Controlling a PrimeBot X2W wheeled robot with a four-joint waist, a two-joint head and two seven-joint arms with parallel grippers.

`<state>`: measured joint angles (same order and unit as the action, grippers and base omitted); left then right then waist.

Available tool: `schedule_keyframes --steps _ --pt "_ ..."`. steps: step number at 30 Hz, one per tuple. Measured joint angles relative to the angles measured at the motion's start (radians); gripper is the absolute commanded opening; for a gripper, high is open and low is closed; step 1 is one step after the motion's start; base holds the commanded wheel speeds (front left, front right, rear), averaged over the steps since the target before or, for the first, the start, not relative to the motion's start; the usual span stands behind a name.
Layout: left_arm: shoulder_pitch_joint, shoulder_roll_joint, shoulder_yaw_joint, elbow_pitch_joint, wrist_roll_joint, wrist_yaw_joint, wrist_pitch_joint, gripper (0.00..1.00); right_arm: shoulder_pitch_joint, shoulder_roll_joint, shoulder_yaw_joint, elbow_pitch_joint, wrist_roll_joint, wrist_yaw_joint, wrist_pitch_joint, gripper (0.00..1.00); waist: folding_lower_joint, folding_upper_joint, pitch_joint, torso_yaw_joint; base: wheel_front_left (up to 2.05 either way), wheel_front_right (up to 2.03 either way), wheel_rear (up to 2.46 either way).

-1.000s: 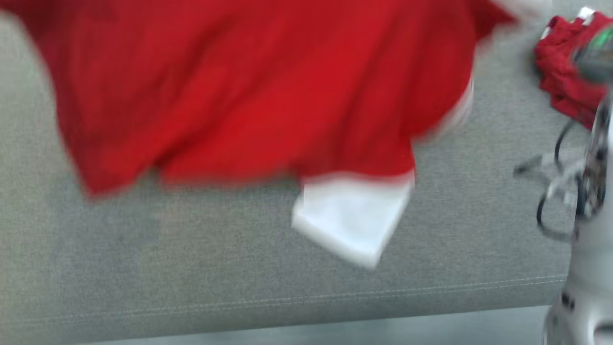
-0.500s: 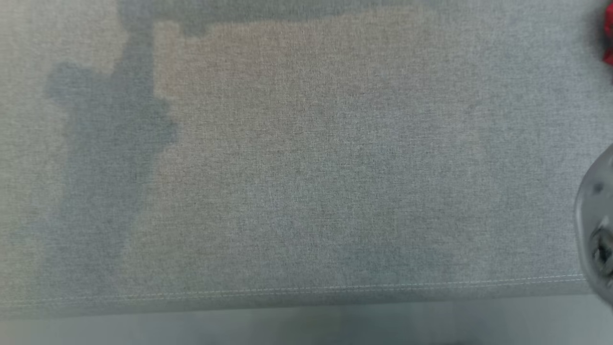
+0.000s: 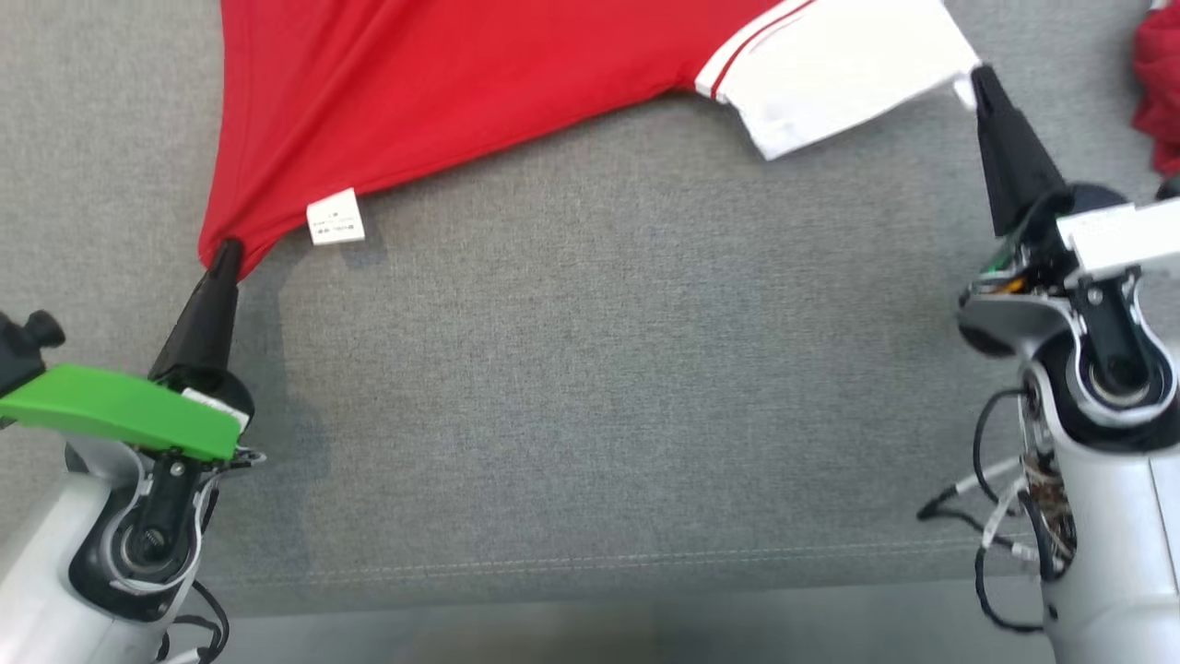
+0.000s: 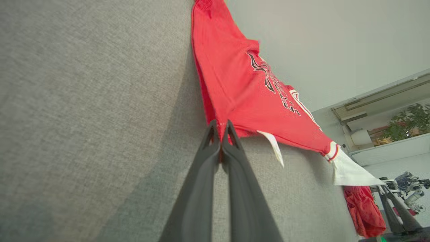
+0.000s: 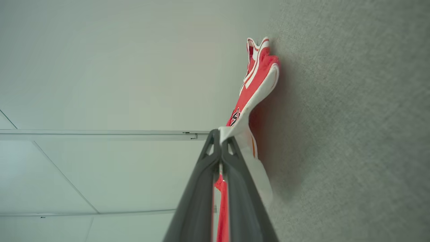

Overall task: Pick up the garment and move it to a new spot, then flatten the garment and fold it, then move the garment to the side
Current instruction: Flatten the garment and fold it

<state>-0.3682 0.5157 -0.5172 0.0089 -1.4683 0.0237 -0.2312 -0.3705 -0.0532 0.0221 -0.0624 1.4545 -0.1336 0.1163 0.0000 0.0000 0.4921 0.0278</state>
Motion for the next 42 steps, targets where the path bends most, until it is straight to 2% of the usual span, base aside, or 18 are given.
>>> schedule_keyframes --steps 3,12,22,27,34,42 --pt "0.040 -0.019 0.064 -0.002 -0.042 -0.024 -0.012 0.00 0.092 0.002 0.000 -0.029 0.012 0.000 -0.022 0.00 0.0000 0.0000 -0.052 -0.013 0.00 0.00 0.00" --pt "0.101 0.034 0.131 -0.037 -0.049 -0.034 -0.012 0.00 0.279 0.009 0.040 -0.092 0.015 0.000 -0.027 0.00 -0.0001 0.0000 -0.154 -0.027 0.00 0.00 0.00" --pt "0.203 0.037 0.096 -0.051 -0.061 -0.032 -0.012 0.00 0.509 0.008 0.034 -0.115 -0.023 0.000 -0.032 0.00 -0.0001 0.0000 -0.196 -0.044 0.00 0.00 0.00" --pt "0.259 0.043 0.094 -0.022 -0.054 -0.016 -0.012 0.00 0.628 -0.004 0.044 -0.095 -0.055 0.000 -0.031 0.00 -0.0001 0.0000 -0.208 -0.040 0.00 0.00 0.00" --pt "0.319 0.040 0.105 -0.033 -0.058 0.003 -0.012 0.00 0.738 0.012 0.028 -0.085 -0.053 0.001 -0.045 0.00 -0.0001 0.0000 -0.220 -0.036 0.00 0.00 0.00" --pt "0.387 0.042 0.141 -0.086 -0.051 0.034 -0.012 0.00 0.774 0.014 0.054 -0.105 -0.051 0.001 -0.045 0.00 -0.0001 0.0000 -0.221 -0.033 0.00 0.00 0.00"
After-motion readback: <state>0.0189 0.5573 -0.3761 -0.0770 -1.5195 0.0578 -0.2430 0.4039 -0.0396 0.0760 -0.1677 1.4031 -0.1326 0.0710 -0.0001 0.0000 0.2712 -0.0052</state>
